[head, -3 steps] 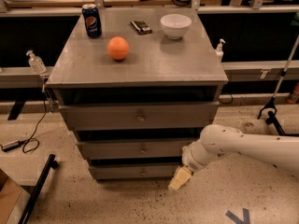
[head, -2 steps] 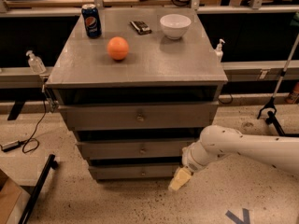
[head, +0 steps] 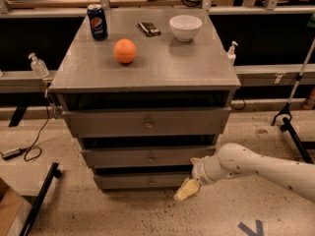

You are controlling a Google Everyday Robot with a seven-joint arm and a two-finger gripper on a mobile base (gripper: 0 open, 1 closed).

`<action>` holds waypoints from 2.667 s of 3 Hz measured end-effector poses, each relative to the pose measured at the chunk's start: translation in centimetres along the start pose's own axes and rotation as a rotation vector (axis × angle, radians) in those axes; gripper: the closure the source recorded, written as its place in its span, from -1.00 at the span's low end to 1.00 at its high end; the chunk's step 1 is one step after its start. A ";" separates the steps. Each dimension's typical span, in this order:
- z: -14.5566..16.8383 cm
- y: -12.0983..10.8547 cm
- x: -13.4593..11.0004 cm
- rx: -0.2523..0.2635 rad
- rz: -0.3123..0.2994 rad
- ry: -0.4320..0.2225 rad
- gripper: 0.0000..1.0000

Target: Open bottom drawer

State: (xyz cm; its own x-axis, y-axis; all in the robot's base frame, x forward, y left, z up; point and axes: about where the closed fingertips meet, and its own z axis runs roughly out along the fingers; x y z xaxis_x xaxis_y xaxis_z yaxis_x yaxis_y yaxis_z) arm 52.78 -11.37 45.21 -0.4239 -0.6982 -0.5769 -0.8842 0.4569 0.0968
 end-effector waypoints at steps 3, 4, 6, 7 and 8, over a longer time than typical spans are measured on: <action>6.5 -3.8 3.3 -0.090 0.033 -0.160 -1.00; 7.8 -4.1 4.5 -0.112 0.074 -0.157 -1.00; 8.3 -3.8 5.5 -0.078 0.067 -0.118 -1.00; 9.4 -4.0 6.9 -0.085 0.084 -0.146 -1.00; 11.0 -5.1 7.8 -0.094 0.102 -0.192 -1.00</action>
Offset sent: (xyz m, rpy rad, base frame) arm 0.0438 -0.0084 -0.0691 0.2174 -0.0424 0.0244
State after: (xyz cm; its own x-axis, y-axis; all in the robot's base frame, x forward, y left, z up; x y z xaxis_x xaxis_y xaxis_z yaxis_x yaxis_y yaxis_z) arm 56.16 -13.08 31.27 -0.4749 -0.5294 -0.7030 -0.8570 0.4599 0.2326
